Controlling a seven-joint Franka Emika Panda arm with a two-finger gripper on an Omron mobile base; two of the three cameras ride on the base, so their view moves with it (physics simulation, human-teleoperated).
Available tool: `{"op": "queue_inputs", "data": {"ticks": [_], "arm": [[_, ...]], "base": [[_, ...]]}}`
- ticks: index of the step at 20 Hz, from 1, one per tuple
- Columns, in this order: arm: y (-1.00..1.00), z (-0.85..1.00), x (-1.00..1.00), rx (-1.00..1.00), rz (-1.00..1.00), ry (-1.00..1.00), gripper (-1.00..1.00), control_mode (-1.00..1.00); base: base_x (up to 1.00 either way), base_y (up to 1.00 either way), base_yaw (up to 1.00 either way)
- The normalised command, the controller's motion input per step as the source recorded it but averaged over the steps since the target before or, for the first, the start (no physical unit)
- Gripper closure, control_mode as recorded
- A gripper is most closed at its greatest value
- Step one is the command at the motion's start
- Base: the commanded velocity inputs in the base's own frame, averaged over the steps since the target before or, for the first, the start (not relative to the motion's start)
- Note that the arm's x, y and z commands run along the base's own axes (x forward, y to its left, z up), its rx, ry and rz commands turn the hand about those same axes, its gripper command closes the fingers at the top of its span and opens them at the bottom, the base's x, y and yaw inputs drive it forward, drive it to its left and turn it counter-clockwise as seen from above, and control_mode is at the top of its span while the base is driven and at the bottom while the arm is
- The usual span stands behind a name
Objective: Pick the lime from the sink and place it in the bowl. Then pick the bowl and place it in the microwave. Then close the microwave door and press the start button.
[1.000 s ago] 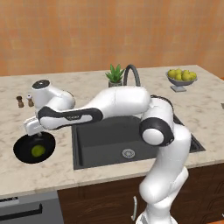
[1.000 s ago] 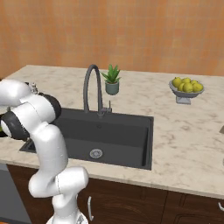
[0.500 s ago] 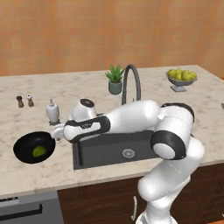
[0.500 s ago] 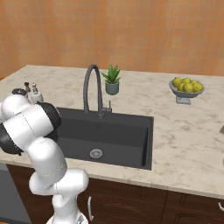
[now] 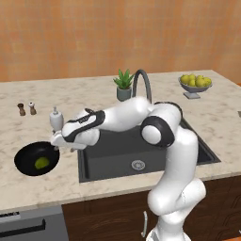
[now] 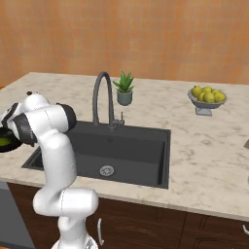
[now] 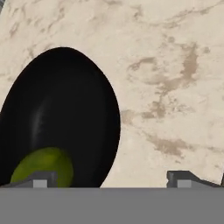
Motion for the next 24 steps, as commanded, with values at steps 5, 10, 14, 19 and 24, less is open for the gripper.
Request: {"op": "queue_inputs", "data": {"ticks": [5,10,14,19,24], "arm": [[0.69,-0.04,0.06,-0.02,-0.05,0.14,-1.00,-1.00],[0.09,-0.48,0.06,-0.01,-0.01,0.10,1.00,-1.00],[-0.02,-0.25,0.00,0.00,0.00,0.09,1.00,-1.00],[-0.28,0.31,-0.14,0.00,0.00,0.03,1.00,-1.00],[-0.70,1.00,-0.25,-0.01,0.00,0.00,1.00,-1.00]], "base": [[0.00,0.00,0.00],[0.00,0.00,0.00],[0.00,0.00,0.00],[0.00,0.00,0.00],[0.00,0.00,0.00]]}}
